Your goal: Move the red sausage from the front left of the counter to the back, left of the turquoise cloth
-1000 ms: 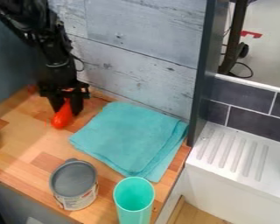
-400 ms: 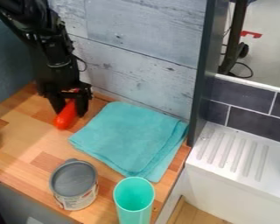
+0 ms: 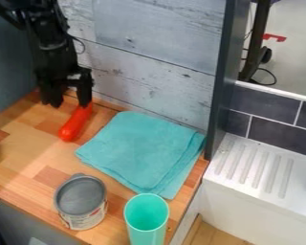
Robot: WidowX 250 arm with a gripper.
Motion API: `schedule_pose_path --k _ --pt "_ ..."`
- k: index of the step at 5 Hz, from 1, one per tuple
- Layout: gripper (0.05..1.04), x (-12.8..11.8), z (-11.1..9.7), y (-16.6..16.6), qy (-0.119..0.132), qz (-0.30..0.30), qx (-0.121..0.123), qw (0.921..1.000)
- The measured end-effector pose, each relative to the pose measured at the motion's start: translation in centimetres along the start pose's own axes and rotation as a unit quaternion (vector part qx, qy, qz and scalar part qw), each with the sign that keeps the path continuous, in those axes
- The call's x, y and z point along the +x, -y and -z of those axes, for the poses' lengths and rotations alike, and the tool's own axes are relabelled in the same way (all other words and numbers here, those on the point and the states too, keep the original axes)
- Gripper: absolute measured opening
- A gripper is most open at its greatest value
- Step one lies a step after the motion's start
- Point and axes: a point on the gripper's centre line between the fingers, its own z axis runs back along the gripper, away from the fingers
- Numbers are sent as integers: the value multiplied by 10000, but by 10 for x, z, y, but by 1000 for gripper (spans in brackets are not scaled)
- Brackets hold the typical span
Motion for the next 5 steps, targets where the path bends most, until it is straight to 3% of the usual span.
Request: schedule_pose_path --k 1,2,3,4,5 --pt "1001 -17 -14 0 -295 9 138 9995" --pt "1001 -49 -38 21 -538 501 582 9956" --pt "1001 -89 -50 55 -586 1249 940 9860" --pt "1001 -114 -61 77 -435 1719 1100 9780" --pt "1001 -129 -78 83 -296 1839 1022 9772"
